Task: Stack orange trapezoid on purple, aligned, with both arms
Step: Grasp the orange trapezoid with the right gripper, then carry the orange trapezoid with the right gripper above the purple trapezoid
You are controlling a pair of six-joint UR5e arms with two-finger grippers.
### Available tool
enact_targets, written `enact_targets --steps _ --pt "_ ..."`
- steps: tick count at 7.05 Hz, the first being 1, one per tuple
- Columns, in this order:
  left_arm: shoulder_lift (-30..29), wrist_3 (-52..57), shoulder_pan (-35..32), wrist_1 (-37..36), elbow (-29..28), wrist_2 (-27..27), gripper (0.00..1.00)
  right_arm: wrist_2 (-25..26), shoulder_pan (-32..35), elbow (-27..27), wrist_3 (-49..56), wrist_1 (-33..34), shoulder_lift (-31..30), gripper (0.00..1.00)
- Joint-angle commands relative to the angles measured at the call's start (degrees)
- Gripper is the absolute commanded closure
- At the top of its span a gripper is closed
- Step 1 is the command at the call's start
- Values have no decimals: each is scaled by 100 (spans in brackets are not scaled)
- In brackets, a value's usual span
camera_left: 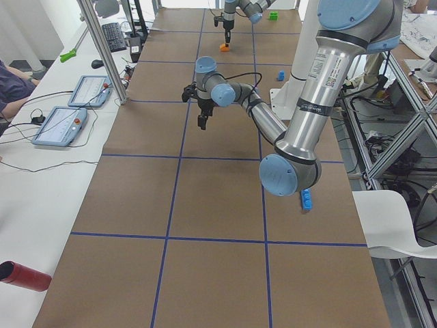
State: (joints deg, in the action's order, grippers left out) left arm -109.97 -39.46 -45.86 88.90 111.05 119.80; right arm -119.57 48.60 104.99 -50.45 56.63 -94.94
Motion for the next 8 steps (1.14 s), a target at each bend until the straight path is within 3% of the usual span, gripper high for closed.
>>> enact_targets --steps 1,3,5,6,8 --pt "28 0 -10 4 39 9 0 -22 -95 66 -612 1037 1243 100" --pt "46 0 -2 4 31 9 0 56 -743 57 -1385 2205 2587 100" --pt "46 0 -2 13 -4 9 0 791 -1596 -170 -2027 3358 3924 100" --pt "46 0 7 13 -22 9 0 830 -1764 -607 -2361 3624 4591 100" --pt "37 -18 16 13 -22 9 0 1049 -1941 -1268 -2399 3688 5168 100"
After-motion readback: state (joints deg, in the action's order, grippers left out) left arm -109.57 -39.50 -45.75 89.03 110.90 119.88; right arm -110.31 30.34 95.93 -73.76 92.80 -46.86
